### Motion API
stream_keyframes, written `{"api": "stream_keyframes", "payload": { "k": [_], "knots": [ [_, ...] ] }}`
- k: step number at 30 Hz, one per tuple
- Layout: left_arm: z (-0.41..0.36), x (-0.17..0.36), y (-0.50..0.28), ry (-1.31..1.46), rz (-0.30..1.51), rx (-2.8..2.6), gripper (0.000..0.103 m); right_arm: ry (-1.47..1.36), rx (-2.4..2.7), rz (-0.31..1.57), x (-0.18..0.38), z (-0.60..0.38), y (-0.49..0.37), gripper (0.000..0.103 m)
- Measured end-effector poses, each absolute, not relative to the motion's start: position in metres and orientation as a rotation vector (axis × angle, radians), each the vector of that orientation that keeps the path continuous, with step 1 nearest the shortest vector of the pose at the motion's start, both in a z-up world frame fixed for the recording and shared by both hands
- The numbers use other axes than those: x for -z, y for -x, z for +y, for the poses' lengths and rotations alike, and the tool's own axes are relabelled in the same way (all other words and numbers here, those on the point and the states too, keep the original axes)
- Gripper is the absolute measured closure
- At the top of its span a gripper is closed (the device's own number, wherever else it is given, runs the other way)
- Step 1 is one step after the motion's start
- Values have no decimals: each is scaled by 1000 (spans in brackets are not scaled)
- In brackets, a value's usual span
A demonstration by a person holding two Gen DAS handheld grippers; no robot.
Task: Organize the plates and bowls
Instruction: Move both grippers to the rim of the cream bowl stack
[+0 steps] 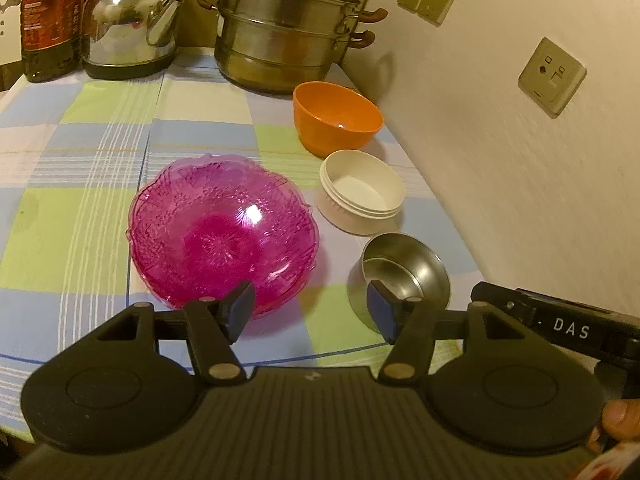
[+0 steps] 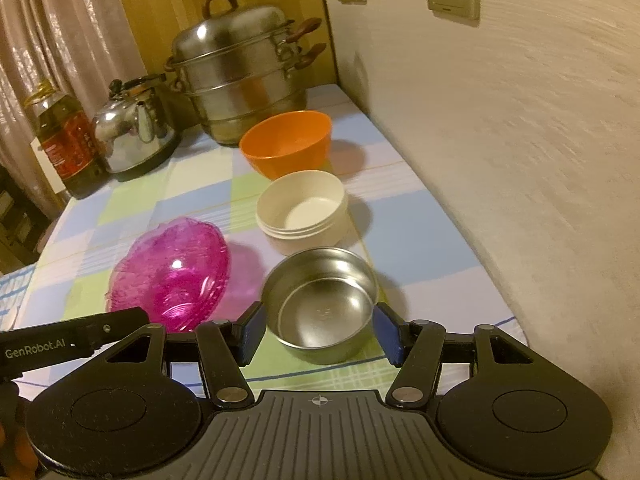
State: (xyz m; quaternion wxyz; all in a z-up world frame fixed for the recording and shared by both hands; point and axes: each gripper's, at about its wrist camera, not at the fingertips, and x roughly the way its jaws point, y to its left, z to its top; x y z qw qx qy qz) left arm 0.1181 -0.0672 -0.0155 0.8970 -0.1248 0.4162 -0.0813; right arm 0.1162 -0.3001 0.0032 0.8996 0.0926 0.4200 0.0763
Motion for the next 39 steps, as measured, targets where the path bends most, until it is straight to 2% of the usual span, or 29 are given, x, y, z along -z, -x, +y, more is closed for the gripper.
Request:
{"api": "stream_keyframes", "payload": {
  "k": [18,39],
  "knots": [
    [-83,15,-153,217,849,199,45,-203,-126,866,0,-317,-144,44],
    [-95,44,-246,166,887,220,47,-151,-117,897,31,-317,-216,44]
  ]
}}
